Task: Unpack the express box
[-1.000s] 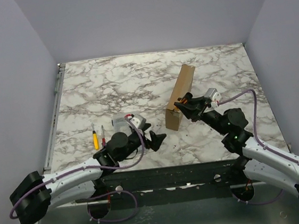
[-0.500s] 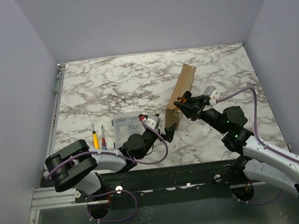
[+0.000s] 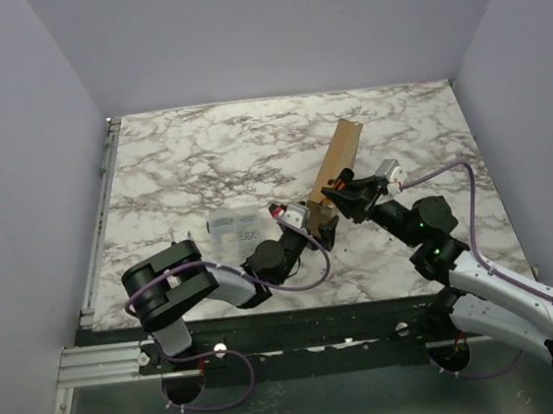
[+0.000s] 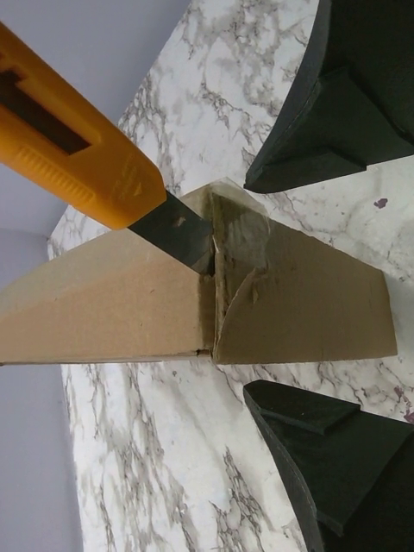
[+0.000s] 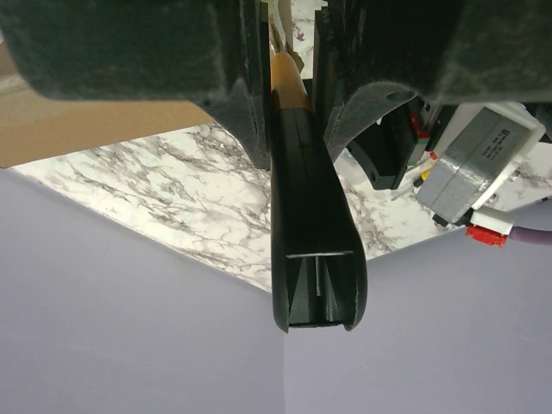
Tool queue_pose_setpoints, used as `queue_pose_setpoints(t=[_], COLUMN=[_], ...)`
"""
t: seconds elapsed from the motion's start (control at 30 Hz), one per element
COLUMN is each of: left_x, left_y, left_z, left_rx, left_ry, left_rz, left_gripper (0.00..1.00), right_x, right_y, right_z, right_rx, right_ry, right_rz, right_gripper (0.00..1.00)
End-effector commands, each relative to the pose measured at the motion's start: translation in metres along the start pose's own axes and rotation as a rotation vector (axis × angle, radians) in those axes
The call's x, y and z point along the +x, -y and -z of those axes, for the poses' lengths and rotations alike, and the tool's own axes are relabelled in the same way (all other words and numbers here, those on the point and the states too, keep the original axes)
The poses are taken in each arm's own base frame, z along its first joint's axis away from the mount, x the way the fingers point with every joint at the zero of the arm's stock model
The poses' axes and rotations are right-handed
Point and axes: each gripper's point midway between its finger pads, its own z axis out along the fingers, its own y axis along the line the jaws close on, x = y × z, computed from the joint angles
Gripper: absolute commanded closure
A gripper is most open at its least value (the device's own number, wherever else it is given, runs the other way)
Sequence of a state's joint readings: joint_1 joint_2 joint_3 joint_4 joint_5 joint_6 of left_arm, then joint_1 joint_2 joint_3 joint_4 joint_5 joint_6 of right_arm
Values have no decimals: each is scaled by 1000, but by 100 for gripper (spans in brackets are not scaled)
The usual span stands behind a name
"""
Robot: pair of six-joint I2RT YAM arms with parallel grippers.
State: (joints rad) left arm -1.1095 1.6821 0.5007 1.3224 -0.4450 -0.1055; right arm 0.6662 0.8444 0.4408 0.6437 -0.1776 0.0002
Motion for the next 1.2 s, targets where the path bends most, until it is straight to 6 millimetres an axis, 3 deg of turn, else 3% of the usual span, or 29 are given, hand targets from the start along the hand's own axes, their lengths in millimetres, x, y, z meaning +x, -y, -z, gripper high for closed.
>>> queue_pose_setpoints(t=[0.0,0.07,0.33,0.7,0.93,1.17], left_x=[-10,-9,-2,7,10,16], left_y=[-11,-14,-20,-23,-27,-29], left_z=[-8,-8,-4,0,3,5], left_rx=[-106,-119,-123,-119,-126,-129], left_ry=[66,68,59,28,3,-14], left_rz=[53,38,-31,-87,-133,-140], left_gripper=[1,4,34,49,57,61], right_x=[13,14,8,13,43,9], right_y=[1,0,4,12,12,11], right_z=[0,2,11,10,5,15], right_rx=[1,-8,13,135,128,127], right_ry=[-58,-60,-76,-182,-261,-196], right_rz=[5,20,70,80,100,90], right_gripper=[99,99,99,99,100,99])
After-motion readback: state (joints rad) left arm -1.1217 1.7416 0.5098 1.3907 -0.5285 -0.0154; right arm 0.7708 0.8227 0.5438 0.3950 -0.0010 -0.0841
